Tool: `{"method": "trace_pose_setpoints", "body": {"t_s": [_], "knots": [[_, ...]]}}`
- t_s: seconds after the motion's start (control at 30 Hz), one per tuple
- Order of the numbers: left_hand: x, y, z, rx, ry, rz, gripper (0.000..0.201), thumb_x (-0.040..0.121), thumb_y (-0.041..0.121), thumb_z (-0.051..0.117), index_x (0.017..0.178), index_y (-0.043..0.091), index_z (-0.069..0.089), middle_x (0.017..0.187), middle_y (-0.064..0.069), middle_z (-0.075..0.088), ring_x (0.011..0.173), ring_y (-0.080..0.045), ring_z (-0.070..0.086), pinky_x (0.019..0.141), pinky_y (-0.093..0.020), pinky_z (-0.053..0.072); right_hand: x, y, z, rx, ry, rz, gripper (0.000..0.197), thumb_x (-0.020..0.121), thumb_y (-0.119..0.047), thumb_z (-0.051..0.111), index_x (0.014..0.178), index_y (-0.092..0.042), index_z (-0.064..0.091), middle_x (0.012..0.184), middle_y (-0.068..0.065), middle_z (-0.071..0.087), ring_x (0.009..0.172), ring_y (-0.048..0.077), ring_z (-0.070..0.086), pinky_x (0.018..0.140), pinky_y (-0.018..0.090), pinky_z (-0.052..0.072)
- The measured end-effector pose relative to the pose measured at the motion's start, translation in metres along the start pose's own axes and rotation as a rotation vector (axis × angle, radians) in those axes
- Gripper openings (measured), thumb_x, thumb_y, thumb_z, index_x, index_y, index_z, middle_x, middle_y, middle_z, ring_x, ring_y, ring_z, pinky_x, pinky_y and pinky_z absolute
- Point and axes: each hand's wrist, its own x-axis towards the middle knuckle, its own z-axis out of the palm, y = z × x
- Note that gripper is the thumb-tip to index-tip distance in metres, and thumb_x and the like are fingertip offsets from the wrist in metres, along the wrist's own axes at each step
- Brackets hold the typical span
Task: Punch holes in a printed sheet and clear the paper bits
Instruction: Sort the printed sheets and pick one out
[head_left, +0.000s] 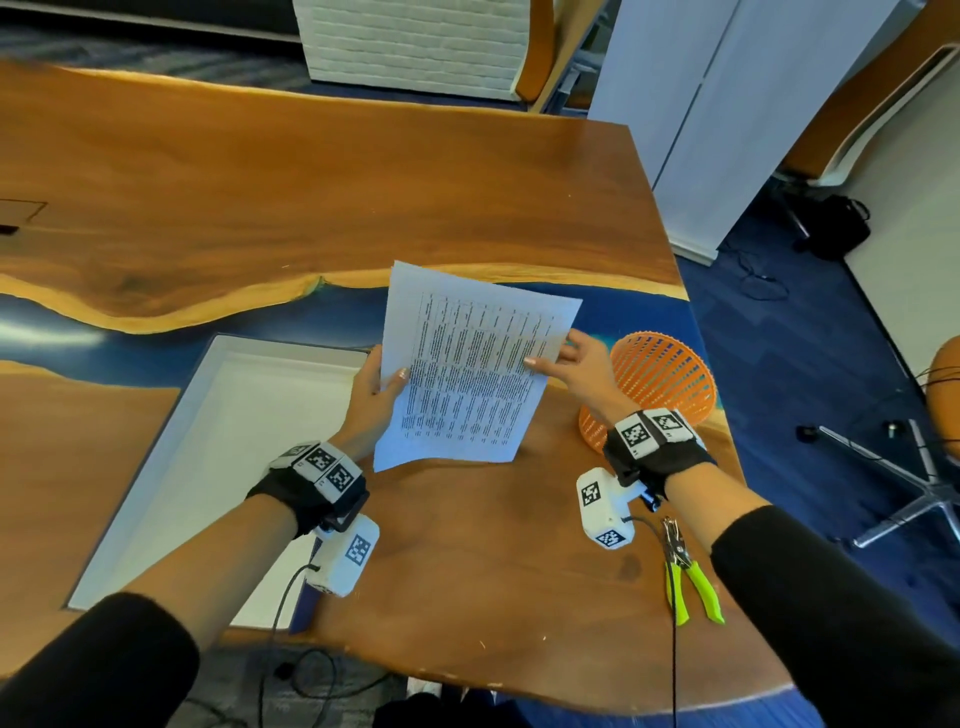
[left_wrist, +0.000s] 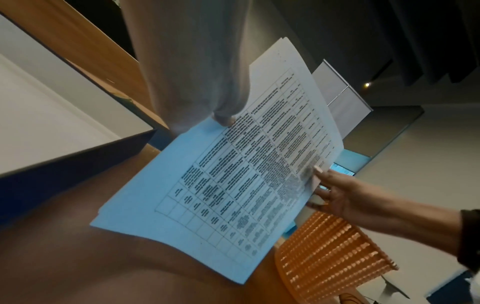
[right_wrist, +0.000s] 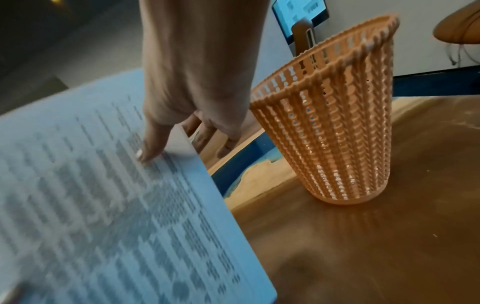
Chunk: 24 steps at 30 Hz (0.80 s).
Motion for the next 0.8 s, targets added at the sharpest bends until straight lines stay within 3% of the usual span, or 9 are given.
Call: {"method": "trace_pose_setpoints", "body": {"t_s": [0.03, 0.1, 0.17, 0.27, 0.4, 0.57, 0.7, 0.8], "knots": [[0.001, 0.001, 0.003, -0.003, 0.010, 0.000, 0.035, 0.098, 0.002, 0.042, 0.133, 0.007, 0.042, 0.118, 0.005, 0.060, 0.102, 0.000, 0.064, 0.080, -0.019, 0.055, -0.002, 0.001, 0.004, -0.013, -0.004, -0.014, 0.040, 0.077, -0.001, 0.072, 0.114, 0.005, 0.058, 0.118, 0.023, 0.064, 0.101, 0.026, 0.066, 0.082, 0.029, 0.058], [0.003, 0.003, 0.008, -0.010, 0.029, -0.003, 0.032, 0.099, 0.005, 0.042, 0.130, 0.011, 0.043, 0.115, 0.007, 0.060, 0.100, -0.001, 0.065, 0.081, -0.021, 0.055, -0.007, 0.003, 0.012, -0.046, 0.041, -0.078, 0.028, 0.081, -0.001, 0.067, 0.108, 0.002, 0.060, 0.115, 0.021, 0.065, 0.100, 0.027, 0.064, 0.086, 0.037, 0.056], [0.003, 0.003, 0.012, -0.001, 0.048, -0.001, 0.031, 0.100, 0.010, 0.043, 0.130, 0.014, 0.042, 0.119, 0.002, 0.060, 0.109, -0.011, 0.062, 0.091, -0.033, 0.053, -0.010, 0.005, 0.018, -0.039, 0.106, -0.129, 0.023, 0.084, -0.003, 0.065, 0.105, -0.007, 0.059, 0.110, 0.016, 0.066, 0.100, 0.028, 0.064, 0.088, 0.046, 0.055], [0.002, 0.001, 0.013, 0.006, 0.055, 0.008, 0.041, 0.100, 0.016, 0.044, 0.140, 0.011, 0.035, 0.136, -0.008, 0.052, 0.125, -0.024, 0.052, 0.103, -0.047, 0.044, -0.014, 0.005, 0.023, -0.001, 0.178, -0.166, 0.026, 0.085, -0.005, 0.063, 0.107, -0.017, 0.056, 0.109, 0.008, 0.065, 0.102, 0.026, 0.064, 0.086, 0.046, 0.055], [-0.002, -0.002, 0.014, 0.008, 0.045, 0.008, 0.046, 0.098, 0.011, 0.047, 0.142, 0.008, 0.032, 0.138, -0.010, 0.050, 0.127, -0.025, 0.050, 0.106, -0.049, 0.042, -0.019, 0.010, 0.024, -0.019, 0.178, -0.184, 0.029, 0.085, -0.008, 0.064, 0.107, -0.024, 0.055, 0.109, 0.006, 0.065, 0.103, 0.025, 0.064, 0.087, 0.045, 0.054], [-0.016, -0.016, 0.013, 0.029, -0.044, -0.007, 0.048, 0.095, 0.003, 0.050, 0.141, 0.007, 0.034, 0.135, -0.013, 0.053, 0.122, -0.022, 0.056, 0.100, -0.040, 0.049, -0.034, 0.028, 0.026, -0.063, 0.132, -0.158, 0.039, 0.083, -0.005, 0.065, 0.120, -0.010, 0.053, 0.113, 0.001, 0.062, 0.106, 0.016, 0.060, 0.090, 0.030, 0.053], [-0.023, -0.026, 0.012, 0.009, -0.045, -0.051, 0.045, 0.097, 0.005, 0.045, 0.141, 0.007, 0.035, 0.134, -0.015, 0.053, 0.121, -0.027, 0.056, 0.100, -0.050, 0.048, -0.041, 0.042, 0.026, -0.120, 0.134, -0.076, 0.033, 0.088, 0.000, 0.057, 0.120, -0.007, 0.055, 0.117, 0.006, 0.064, 0.107, 0.016, 0.060, 0.096, 0.044, 0.051], [-0.022, -0.021, 0.016, -0.015, -0.021, -0.045, 0.044, 0.098, 0.010, 0.044, 0.141, 0.012, 0.034, 0.134, -0.013, 0.054, 0.121, -0.028, 0.056, 0.099, -0.050, 0.048, -0.040, 0.042, 0.027, -0.122, 0.171, -0.101, 0.034, 0.090, -0.001, 0.054, 0.123, -0.005, 0.053, 0.122, 0.009, 0.063, 0.113, 0.019, 0.058, 0.098, 0.040, 0.049]]}}
